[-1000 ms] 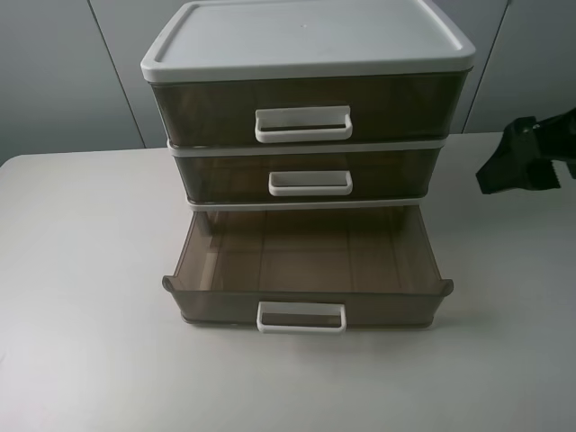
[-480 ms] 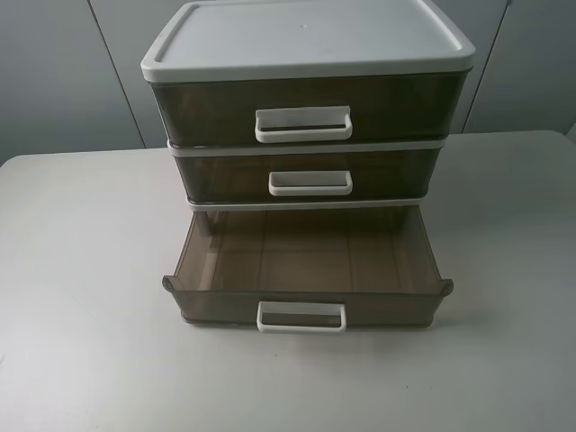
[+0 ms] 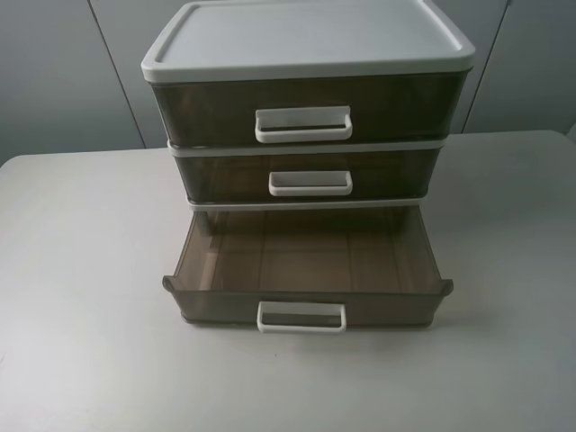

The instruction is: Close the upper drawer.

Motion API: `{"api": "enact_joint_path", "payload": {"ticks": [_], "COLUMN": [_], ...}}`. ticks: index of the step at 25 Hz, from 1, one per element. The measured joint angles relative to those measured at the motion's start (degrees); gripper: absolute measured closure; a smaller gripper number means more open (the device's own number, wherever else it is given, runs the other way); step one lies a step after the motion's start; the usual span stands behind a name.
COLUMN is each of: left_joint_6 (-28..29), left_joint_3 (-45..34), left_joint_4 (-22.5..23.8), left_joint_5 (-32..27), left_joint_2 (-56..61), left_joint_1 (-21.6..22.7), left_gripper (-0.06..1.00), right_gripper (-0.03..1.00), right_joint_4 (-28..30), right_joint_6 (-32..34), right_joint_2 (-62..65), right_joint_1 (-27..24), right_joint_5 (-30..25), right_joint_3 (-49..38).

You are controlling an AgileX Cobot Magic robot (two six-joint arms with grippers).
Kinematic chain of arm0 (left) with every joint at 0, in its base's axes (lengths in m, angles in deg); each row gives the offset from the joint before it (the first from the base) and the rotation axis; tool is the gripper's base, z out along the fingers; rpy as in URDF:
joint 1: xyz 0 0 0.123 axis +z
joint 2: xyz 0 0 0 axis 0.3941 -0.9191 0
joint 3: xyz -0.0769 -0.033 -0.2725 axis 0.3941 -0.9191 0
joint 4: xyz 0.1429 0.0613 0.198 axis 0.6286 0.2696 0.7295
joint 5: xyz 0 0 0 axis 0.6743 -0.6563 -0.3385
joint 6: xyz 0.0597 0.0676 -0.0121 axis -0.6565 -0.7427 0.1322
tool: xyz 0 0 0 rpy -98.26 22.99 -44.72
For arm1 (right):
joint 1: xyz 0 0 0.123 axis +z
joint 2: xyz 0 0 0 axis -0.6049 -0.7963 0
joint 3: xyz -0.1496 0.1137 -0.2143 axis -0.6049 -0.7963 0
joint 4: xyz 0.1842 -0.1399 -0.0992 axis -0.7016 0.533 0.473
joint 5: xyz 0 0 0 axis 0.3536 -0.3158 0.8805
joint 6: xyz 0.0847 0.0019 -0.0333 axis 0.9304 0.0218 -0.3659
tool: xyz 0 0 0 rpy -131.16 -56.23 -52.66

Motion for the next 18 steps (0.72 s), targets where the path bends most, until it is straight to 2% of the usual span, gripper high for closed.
{"api": "enact_joint_path", "payload": {"ticks": [5, 18], "left_joint_6": [0.0, 0.0], "left_joint_3": [0.0, 0.0], "left_joint_4": [0.1, 0.1], "left_joint_5": [0.0, 0.0], "left_joint_2": [0.0, 0.0], "left_joint_1": [0.0, 0.0], "left_gripper": [0.2, 0.2], "right_gripper": [0.27, 0.27], "right_joint_4": [2.9, 3.9], "right_joint_6": [2.8, 3.8], "right_joint_2": [0.4, 0.5], "right_joint_1": [0.1, 0.1], "right_joint_5": [0.0, 0.0], "right_joint_3": [0.0, 0.0]}}
